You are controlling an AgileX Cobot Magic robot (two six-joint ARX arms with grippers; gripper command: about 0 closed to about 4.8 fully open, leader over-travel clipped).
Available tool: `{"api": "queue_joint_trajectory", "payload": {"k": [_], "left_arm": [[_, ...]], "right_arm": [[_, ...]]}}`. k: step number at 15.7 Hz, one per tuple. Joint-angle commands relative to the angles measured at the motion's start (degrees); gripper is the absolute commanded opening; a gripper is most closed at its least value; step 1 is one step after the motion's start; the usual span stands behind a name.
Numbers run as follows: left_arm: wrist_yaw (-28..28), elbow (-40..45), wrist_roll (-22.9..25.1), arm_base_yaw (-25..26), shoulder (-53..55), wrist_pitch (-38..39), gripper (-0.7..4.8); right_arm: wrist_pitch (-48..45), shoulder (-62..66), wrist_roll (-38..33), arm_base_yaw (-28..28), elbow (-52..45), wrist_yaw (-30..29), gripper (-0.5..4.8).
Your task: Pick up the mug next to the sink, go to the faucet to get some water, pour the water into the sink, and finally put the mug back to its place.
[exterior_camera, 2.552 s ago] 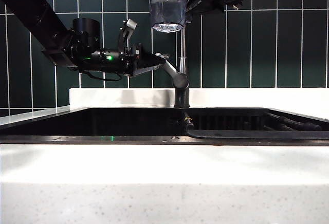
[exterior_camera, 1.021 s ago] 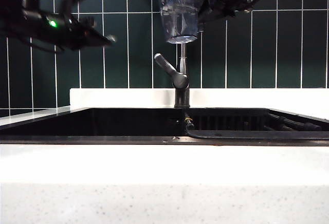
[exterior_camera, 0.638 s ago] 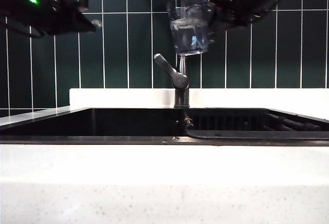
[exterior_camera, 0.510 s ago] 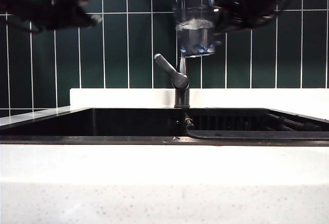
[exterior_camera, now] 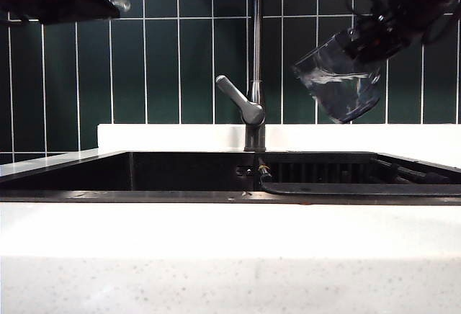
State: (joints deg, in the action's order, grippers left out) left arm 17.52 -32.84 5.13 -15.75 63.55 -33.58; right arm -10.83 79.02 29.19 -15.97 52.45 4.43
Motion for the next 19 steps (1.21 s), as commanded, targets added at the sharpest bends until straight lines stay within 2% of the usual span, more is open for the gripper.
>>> {"api": "queue_joint_trajectory", "payload": {"k": [1, 5, 7, 9, 11, 12, 16, 19], "left_arm": [[0.46, 0.26, -1.14, -0.07, -1.73, 0.61, -0.06], [0.79, 0.26, -2.16, -0.07, -1.88, 1.46, -0.06], [3.50, 0.26, -2.23, -0.07, -1.88, 1.60, -0.06], [3.48, 0.26, -2.32, -0.07, -2.05, 2.47, -0.06], [2.69, 1.33, -1.31, -0.07, -3.34, 2.64, -0.06], [0.11, 3.72, -0.37, -0.07, -6.14, 2.34, -0.06], [-3.39, 14.62, -4.70, -0.09, -20.72, -1.22, -0.06], [-7.28, 19.12, -6.21, -1.16, -31.15, -0.59, -0.06]], "right_arm": [[-0.81, -1.88, 10.03, -1.36, 0.66, 5.14, -0.07], [0.55, -1.81, 22.40, -5.20, 0.68, 10.29, -0.07], [0.31, -1.81, 30.10, -7.19, 0.68, 12.70, -0.07], [0.26, -1.81, 36.98, -8.28, 0.68, 15.43, -0.07], [-0.11, -1.84, 40.17, -8.94, 0.68, 18.10, -0.07], [-0.17, -1.86, 40.52, -8.94, 0.68, 18.95, -0.07], [-0.74, -1.88, 42.21, -8.94, 0.68, 20.28, -0.07], [-4.07, -1.88, 47.98, -9.05, 0.70, 19.63, -0.07]]}}
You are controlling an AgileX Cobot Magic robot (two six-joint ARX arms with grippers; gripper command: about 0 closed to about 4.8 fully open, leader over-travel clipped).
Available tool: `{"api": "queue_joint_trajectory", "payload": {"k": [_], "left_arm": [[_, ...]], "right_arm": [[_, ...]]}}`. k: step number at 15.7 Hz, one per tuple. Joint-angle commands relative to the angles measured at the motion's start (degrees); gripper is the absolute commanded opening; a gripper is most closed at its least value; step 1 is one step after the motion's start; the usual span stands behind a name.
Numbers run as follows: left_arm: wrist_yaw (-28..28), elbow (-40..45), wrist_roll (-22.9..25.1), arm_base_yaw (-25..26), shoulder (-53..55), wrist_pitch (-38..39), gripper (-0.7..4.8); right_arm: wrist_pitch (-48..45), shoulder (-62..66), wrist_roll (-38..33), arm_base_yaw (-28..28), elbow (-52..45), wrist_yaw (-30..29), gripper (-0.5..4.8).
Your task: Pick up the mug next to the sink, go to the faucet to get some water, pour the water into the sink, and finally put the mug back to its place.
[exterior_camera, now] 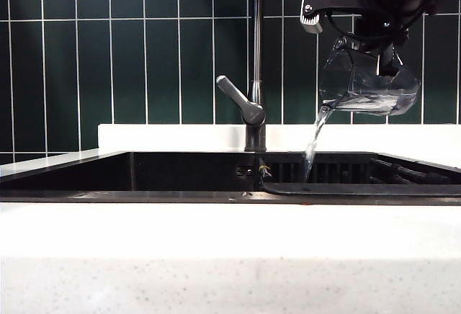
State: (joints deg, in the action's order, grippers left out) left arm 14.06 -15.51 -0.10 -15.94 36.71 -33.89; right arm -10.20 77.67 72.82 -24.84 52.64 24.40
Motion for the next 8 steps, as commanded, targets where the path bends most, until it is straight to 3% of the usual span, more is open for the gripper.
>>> {"api": "queue_joint_trajectory", "payload": {"k": [1, 4, 8], "left_arm": [[-5.57, 2.69, -1.79, -1.66, -6.01, 0.37, -0.06], [-12.98, 6.88, -1.53, -8.72, -7.61, 1.86, -0.06], [-27.30, 8.61, 6.97, -22.23, -7.63, 1.22, -0.06]], "right_arm": [[-5.29, -0.46, 5.68, -0.48, 0.55, -0.52, -0.07], [-5.29, -0.46, 9.57, -1.18, 0.55, -0.50, -0.07], [-7.93, -0.46, 19.10, -2.14, 0.74, 0.15, -0.07]]}}
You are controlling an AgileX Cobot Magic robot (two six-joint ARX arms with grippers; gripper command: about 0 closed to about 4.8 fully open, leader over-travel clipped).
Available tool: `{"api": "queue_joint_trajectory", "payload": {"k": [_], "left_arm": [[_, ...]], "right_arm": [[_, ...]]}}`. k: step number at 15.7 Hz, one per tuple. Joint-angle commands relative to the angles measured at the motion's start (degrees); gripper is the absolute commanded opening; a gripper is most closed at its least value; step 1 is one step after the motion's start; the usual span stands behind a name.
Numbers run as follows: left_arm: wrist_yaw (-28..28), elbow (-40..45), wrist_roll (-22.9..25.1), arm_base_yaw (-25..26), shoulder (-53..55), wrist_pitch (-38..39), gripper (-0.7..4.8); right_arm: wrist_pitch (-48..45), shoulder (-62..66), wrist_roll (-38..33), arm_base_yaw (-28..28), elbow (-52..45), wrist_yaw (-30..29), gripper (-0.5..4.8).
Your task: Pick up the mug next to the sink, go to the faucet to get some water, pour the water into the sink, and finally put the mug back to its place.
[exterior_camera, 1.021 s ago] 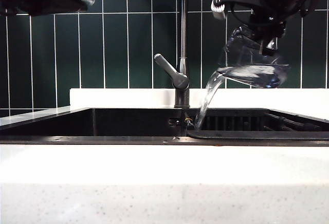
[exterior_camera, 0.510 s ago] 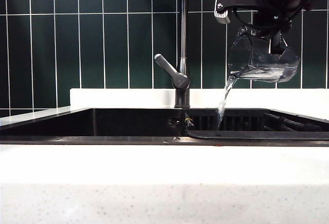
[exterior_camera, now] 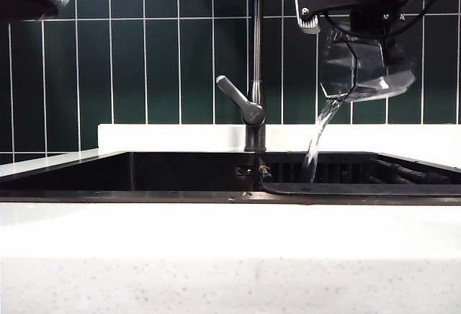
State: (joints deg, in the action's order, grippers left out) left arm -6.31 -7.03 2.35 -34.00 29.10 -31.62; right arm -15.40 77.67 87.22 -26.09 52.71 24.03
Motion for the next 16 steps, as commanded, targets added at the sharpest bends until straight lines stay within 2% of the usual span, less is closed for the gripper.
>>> {"api": "queue_joint_trajectory", "payload": {"k": [1, 5, 10, 16], "left_arm": [[-9.33, 0.50, 5.16, -6.16, -0.02, -1.53, -0.06], [-11.28, 6.62, 2.67, -8.61, -2.16, -9.60, -0.06], [-11.45, 6.60, 3.63, -8.61, -7.21, -6.58, -0.06], [-9.94, 6.62, 3.21, -8.61, -7.41, -7.93, -0.06]], "right_arm": [[-2.93, -0.46, 6.23, -0.96, 0.70, 0.48, -0.07], [-3.37, -0.50, 8.00, -2.23, 1.46, 1.97, -0.07], [-3.32, -0.50, 8.81, -3.15, 1.51, 1.99, -0.07], [-6.86, -0.55, 12.79, -4.66, 1.51, 4.59, -0.07]]}}
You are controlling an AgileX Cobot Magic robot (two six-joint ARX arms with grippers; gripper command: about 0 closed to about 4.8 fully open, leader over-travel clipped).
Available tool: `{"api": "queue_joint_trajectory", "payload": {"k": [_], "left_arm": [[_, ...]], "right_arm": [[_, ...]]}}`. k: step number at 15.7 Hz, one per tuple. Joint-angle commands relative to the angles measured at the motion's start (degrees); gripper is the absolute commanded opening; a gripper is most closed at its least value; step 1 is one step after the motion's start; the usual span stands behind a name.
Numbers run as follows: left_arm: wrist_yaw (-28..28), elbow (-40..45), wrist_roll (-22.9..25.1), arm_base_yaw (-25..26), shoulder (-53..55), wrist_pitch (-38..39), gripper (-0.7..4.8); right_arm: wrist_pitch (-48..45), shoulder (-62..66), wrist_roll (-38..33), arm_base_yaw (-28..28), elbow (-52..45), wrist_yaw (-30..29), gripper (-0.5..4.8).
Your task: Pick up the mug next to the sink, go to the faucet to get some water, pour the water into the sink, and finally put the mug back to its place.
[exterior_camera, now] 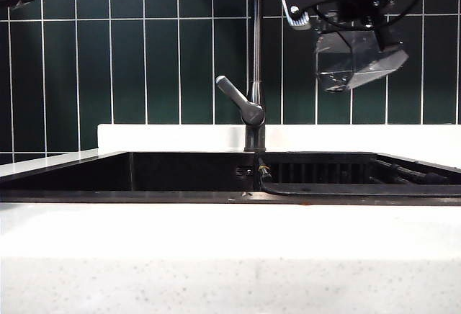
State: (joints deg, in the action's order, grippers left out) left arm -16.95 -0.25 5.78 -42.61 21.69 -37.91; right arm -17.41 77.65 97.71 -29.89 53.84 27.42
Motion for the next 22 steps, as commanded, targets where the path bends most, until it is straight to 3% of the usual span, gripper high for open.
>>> {"api": "queue_joint_trajectory", "payload": {"k": [1, 3, 7, 8, 10, 12, 16, 17, 20, 22], "left_arm": [[0.70, -0.15, -0.24, 0.00, 0.00, -1.81, -0.06], [0.70, -0.15, -0.24, 0.00, 0.00, -1.84, -0.06], [1.77, -0.15, -2.99, 0.00, -0.02, -2.03, -0.06], [1.75, -0.15, -3.02, 0.00, -0.02, -2.01, -0.06], [1.81, -0.15, -3.21, 0.00, -0.04, -2.01, -0.06], [2.32, -0.15, -3.23, 0.00, -0.04, -2.03, -0.06], [5.42, -0.15, -3.23, 0.02, -0.04, -1.92, -0.06], [5.68, -0.15, -3.28, 0.11, -0.11, -1.95, -0.06], [5.84, -0.15, -4.15, 0.09, -0.11, -1.97, -0.06], [5.84, -0.15, -4.31, 0.09, -0.11, -1.92, -0.06]], "right_arm": [[-6.86, -0.63, 2.40, -0.90, 0.37, 1.29, -0.07], [-6.93, -1.22, -5.05, -1.53, 0.39, 1.31, -0.06], [-1.11, -4.28, -56.04, 0.90, 0.33, 2.47, -0.06], [-0.13, -5.09, -63.04, 2.05, 0.09, 2.08, -0.06], [1.25, -7.32, -72.85, 5.49, -1.42, -2.80, -0.07], [0.76, -10.71, -85.79, 13.35, -5.09, -13.07, -0.06], [-2.49, -12.52, -92.32, 31.15, -11.87, -37.70, -0.06], [-7.06, -10.93, -94.12, 37.59, -13.62, -48.87, -0.06], [-8.35, -6.45, -93.22, 43.95, -13.62, -56.33, -0.06], [-11.82, -2.14, -93.24, 46.03, -13.60, -56.68, -0.06]]}}
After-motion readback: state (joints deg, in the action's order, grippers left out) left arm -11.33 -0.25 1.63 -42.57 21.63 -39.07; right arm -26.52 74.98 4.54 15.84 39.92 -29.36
